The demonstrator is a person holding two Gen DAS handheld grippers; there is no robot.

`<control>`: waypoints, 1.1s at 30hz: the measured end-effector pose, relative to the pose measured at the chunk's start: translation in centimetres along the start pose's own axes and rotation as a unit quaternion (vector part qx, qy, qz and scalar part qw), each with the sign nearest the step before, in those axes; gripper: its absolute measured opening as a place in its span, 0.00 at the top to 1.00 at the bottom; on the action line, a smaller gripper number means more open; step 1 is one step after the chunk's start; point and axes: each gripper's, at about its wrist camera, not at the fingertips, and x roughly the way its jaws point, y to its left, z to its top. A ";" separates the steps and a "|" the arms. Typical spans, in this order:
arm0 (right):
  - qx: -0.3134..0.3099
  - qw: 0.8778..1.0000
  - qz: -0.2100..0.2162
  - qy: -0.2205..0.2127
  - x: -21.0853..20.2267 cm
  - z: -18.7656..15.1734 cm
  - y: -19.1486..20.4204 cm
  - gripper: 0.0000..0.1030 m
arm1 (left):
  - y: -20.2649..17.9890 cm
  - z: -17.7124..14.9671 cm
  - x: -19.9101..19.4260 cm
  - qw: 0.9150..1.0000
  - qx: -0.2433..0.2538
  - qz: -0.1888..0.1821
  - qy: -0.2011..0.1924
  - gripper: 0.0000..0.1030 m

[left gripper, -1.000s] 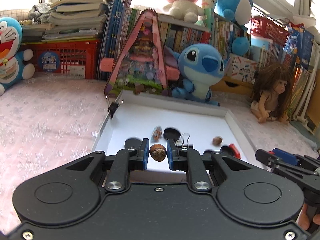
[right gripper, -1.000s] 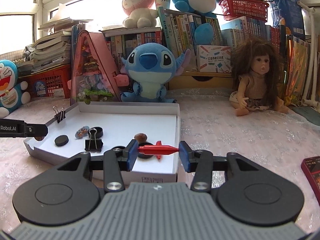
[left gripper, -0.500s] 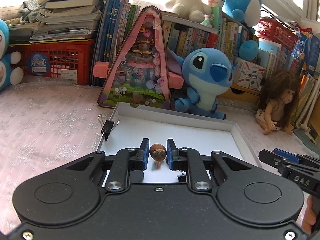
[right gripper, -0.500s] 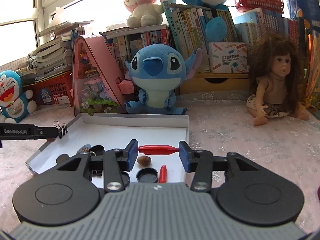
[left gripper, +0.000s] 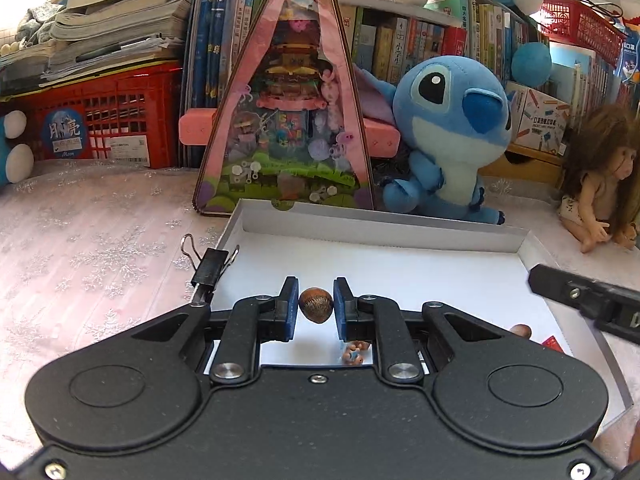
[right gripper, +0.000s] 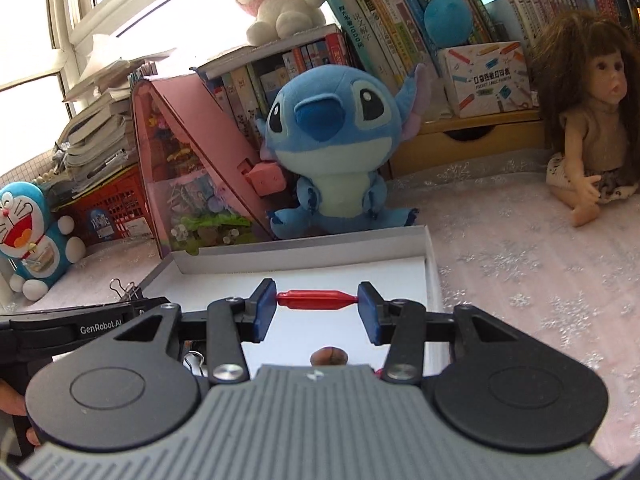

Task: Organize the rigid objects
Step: 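Lower the nut and crayon into the tray and open both tools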

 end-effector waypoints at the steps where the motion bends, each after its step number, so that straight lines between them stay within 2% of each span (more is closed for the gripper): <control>1: -0.002 1.000 0.001 0.001 0.3 -0.2 0.1 0.52 | 0.0 -0.1 0.2 1.000 0.000 -0.001 -0.001 0.83; 8: -0.027 1.000 -0.009 0.000 1.8 -1.0 0.2 0.52 | -0.3 -0.5 1.0 1.000 0.007 0.009 -0.023 0.82; 12: -0.042 0.999 -0.017 -0.003 2.4 -0.7 0.0 0.52 | -0.3 -0.7 1.6 1.000 0.009 0.004 -0.016 0.82; 19: -0.057 0.998 -0.031 0.027 4.1 0.1 -0.3 0.52 | -0.1 -0.9 2.5 1.000 -0.006 0.003 0.002 0.82; 25: -0.074 0.994 -0.039 0.070 5.8 0.6 -0.1 0.51 | -0.3 -0.6 2.9 1.000 -0.007 0.004 0.009 0.82; 28: -0.064 0.994 -0.040 0.083 6.1 0.8 -0.3 0.52 | -0.5 -0.5 2.9 1.000 -0.002 0.005 0.011 0.76; 30: -0.069 0.993 -0.041 0.087 6.2 0.7 -0.2 0.51 | -0.5 -0.4 3.0 1.000 0.001 0.003 0.013 0.64; 33: -0.070 0.993 -0.044 0.087 6.2 0.8 0.0 0.40 | -0.8 -0.3 2.8 1.000 0.004 0.002 0.015 0.54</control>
